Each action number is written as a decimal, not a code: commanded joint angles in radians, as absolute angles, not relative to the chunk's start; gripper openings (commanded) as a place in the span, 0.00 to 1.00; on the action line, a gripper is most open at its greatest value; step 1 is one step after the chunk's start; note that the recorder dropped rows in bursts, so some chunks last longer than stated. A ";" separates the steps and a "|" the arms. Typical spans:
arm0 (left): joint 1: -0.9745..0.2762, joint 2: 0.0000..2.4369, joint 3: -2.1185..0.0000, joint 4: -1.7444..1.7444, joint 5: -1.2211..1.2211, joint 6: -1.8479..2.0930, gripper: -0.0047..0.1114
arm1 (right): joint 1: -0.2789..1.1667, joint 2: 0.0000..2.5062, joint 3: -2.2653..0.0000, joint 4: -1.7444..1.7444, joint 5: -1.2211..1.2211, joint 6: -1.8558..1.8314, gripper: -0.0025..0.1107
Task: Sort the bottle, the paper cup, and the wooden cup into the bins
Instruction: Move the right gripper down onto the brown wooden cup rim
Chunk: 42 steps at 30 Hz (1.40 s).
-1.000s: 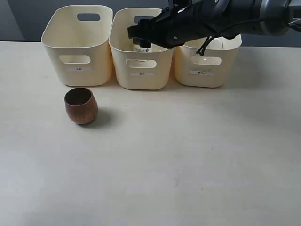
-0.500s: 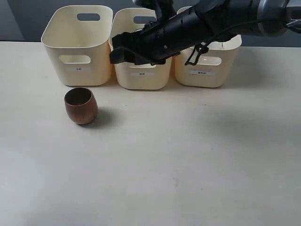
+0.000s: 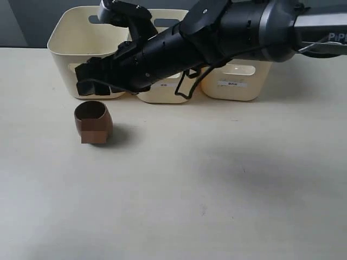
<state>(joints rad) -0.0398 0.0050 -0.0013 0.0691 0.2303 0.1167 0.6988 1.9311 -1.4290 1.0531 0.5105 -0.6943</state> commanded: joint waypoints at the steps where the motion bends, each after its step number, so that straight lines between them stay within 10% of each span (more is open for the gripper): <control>1: -0.043 0.000 0.000 0.069 0.223 0.115 0.04 | 0.699 1.931 -1.431 1.055 0.505 -0.666 0.58; 42: -0.043 0.000 0.000 0.069 0.226 0.115 0.04 | 0.699 2.104 -1.433 1.112 0.305 -0.624 0.58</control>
